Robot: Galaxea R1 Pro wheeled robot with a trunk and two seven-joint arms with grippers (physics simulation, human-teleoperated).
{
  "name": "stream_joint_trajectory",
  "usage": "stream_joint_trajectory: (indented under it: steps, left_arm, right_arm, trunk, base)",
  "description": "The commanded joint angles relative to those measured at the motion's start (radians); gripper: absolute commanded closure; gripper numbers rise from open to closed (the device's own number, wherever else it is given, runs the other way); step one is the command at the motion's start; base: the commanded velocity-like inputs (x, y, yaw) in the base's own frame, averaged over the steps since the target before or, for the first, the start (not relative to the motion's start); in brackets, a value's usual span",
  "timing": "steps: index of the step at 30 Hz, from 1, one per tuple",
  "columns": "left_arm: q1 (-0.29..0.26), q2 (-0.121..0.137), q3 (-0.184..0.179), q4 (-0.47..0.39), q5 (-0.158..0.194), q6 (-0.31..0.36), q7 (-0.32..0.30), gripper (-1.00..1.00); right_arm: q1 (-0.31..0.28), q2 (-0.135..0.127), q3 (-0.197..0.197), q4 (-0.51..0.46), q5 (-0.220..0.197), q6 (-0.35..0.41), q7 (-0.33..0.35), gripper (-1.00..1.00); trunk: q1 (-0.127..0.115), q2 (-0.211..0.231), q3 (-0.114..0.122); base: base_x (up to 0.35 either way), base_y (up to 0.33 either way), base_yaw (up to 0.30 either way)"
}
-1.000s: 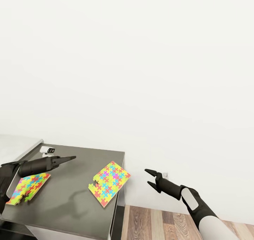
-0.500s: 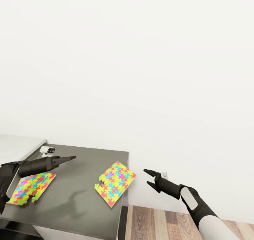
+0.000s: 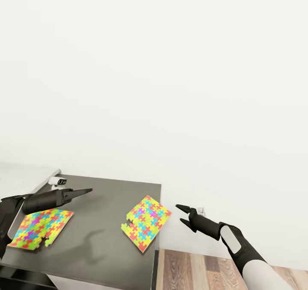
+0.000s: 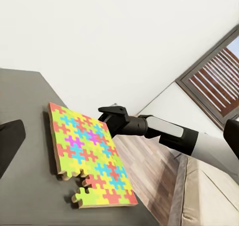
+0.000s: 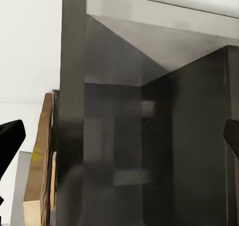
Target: Put all the toys in the child's room - the three board games (two on the bed and one on the table), the two jigsaw puzzles on the table, and the tennis ball on the table - inside the toy box on the table in the child's room.
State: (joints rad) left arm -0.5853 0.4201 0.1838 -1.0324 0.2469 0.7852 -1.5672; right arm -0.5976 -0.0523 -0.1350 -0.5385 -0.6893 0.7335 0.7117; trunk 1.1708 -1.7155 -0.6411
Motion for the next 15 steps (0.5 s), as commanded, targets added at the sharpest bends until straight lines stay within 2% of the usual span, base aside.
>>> stream_joint_trajectory:
  steps: [1,15]
  left_arm:
    - [0.000,0.000,0.000,0.000,0.000,0.010,-0.004,-1.00]
    - [0.000,0.000,-0.001,0.000,0.000,0.011,-0.004,-1.00]
  right_arm:
    - [-0.001,0.000,-0.003,0.000,0.000,0.006,0.002,-1.00]
    - [-0.001,0.002,-0.003,0.000,0.001,0.007,0.002,-1.00]
  trunk:
    - [0.000,0.000,-0.001]
    - [0.000,0.000,-0.001]
  base:
    - [0.001,0.047,0.000]
    - [0.000,0.093,0.000]
